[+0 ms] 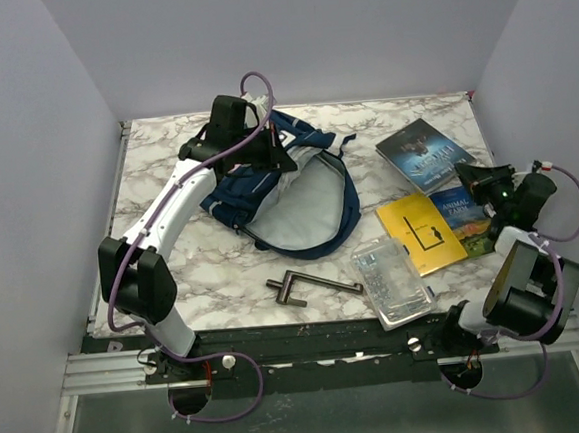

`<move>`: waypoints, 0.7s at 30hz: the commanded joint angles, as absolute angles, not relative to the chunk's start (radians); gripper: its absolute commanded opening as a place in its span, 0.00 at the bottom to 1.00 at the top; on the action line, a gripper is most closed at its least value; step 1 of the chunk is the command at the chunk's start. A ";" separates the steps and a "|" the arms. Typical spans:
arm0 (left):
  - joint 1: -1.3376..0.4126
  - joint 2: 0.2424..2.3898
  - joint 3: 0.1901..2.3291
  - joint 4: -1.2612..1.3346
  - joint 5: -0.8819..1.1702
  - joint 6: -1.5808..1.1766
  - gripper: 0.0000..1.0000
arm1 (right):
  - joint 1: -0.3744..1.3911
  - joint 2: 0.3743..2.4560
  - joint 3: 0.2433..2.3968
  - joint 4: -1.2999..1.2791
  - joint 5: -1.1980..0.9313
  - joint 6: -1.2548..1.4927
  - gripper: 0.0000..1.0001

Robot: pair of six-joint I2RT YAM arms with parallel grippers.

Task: Pack the student bag
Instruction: Pick up the book from the center of the board, then place the book in the student bag.

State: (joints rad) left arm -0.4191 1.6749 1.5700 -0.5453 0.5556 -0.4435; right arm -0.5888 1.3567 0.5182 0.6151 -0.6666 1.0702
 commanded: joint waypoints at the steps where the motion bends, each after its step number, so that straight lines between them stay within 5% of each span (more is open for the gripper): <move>1: -0.396 1.570 1.572 -0.477 0.501 -0.417 0.00 | -0.441 1.245 0.554 0.606 -0.761 1.243 0.00; 13: -0.393 1.526 1.570 -0.468 0.480 -0.380 0.00 | -0.099 0.988 0.459 0.421 -0.697 1.310 0.00; 21: -0.396 1.495 1.554 -0.439 0.512 -0.359 0.00 | 0.149 1.107 0.417 0.618 -0.520 1.378 0.00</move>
State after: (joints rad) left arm -0.4004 1.5856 1.5547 -0.5461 0.4816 -0.3794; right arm 0.0711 1.0561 0.4152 0.4088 -0.6121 1.2785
